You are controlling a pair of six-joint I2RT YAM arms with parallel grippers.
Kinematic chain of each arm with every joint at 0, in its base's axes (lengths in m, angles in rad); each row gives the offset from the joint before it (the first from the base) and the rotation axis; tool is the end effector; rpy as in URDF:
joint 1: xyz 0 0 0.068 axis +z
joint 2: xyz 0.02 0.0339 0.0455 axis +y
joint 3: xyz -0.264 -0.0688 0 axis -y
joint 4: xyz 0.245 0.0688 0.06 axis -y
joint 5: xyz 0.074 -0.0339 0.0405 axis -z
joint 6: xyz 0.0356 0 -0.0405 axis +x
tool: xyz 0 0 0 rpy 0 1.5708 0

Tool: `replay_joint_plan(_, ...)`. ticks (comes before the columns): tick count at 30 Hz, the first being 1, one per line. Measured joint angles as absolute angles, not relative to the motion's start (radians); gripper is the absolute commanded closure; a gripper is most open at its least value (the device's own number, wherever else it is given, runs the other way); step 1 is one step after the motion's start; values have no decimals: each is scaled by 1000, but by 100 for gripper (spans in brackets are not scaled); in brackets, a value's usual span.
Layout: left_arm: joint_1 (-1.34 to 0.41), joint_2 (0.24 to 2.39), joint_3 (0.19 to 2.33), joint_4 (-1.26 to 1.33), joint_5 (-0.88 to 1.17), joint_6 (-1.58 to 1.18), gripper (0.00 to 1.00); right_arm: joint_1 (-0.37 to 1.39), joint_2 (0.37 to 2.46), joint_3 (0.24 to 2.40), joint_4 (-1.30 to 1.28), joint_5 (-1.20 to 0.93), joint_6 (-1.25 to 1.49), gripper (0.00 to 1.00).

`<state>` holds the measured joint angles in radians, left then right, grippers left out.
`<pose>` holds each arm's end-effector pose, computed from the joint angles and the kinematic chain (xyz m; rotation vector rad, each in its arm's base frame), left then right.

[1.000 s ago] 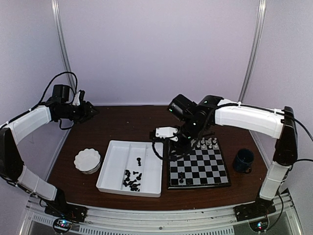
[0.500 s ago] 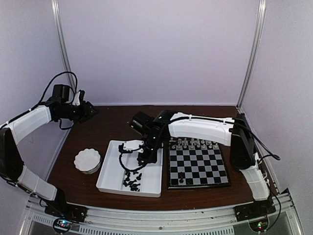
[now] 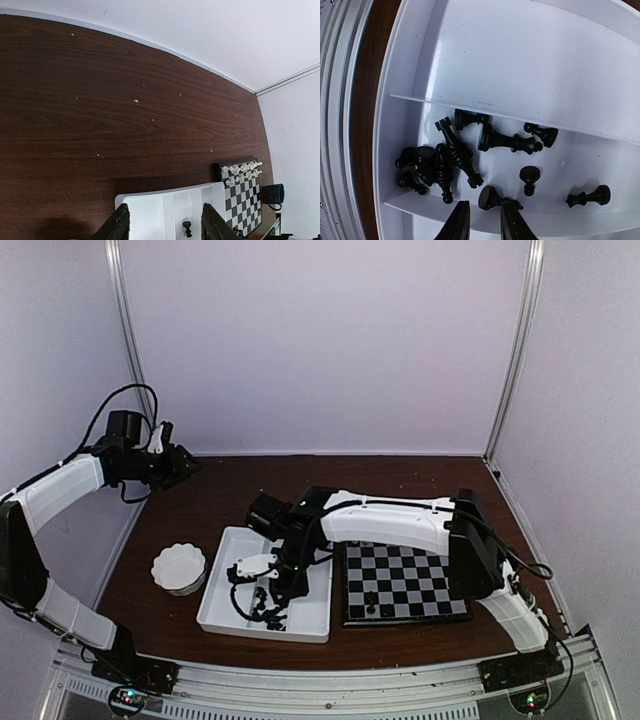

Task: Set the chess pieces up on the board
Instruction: Pick up the storage box.

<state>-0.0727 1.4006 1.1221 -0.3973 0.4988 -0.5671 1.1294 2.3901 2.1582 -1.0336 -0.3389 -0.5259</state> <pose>0.3074 -0.0395 0.2982 -0.2885 2.2861 -0.8982 0.2018 0.4548 0.1932 -2.1800 1.8998 0.6044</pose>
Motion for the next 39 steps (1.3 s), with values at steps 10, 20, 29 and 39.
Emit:
replay_joint_plan(10, -73, 1401, 1122, -397, 503, -567, 51, 1152, 2446, 2177, -1045, -341, -555, 75)
replay_joint_plan(20, -73, 1400, 1122, -397, 508, -568, 51, 1166, 2471, 2201, -1044, -323, -581, 75)
replay_joint_plan(29, -73, 1400, 1122, -397, 514, -568, 51, 1174, 2501, 2238, -1055, -312, -600, 89)
replay_joint_plan(39, -73, 1400, 1122, -397, 517, -568, 51, 1174, 2457, 2168, -1031, -313, -603, 95)
